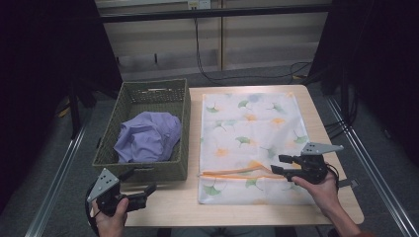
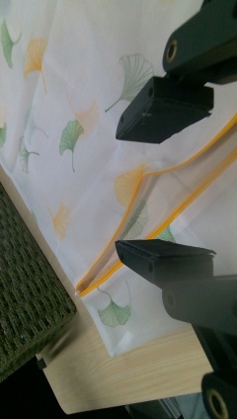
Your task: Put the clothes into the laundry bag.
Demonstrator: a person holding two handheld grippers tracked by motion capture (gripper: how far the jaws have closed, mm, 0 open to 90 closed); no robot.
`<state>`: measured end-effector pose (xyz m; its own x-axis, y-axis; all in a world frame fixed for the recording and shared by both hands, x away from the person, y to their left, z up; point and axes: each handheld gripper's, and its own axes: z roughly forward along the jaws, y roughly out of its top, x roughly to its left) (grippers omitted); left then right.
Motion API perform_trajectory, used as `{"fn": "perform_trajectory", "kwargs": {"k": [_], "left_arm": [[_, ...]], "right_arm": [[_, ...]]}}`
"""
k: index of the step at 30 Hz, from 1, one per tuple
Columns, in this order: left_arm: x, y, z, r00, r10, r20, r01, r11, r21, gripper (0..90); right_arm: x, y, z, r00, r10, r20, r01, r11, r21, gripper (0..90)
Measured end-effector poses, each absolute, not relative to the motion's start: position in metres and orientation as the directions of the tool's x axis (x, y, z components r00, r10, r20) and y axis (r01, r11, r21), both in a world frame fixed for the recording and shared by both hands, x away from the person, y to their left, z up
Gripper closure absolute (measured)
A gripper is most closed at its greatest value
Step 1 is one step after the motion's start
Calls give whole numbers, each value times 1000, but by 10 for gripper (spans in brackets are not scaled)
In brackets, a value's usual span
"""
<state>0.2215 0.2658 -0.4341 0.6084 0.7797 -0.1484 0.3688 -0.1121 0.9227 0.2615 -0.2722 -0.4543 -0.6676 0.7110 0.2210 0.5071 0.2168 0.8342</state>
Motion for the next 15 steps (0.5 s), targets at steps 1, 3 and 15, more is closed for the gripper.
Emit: {"fn": "perform_trajectory", "kwargs": {"k": [1,3,15], "left_arm": [[221,265,-434,605,782,-152,367,-105,924,63],[222,264,-434,609,780,-146,368,-114,923,61],[221,268,-437,602,782,-161,386,-109,916,59]], "right_arm": [[264,-270,-455,-668,708,227,513,218,831,436],[269,-267,-458,-682,694,230,520,239,820,438],[300,-233,-470,-729,642,236,544,334,770,527]]}}
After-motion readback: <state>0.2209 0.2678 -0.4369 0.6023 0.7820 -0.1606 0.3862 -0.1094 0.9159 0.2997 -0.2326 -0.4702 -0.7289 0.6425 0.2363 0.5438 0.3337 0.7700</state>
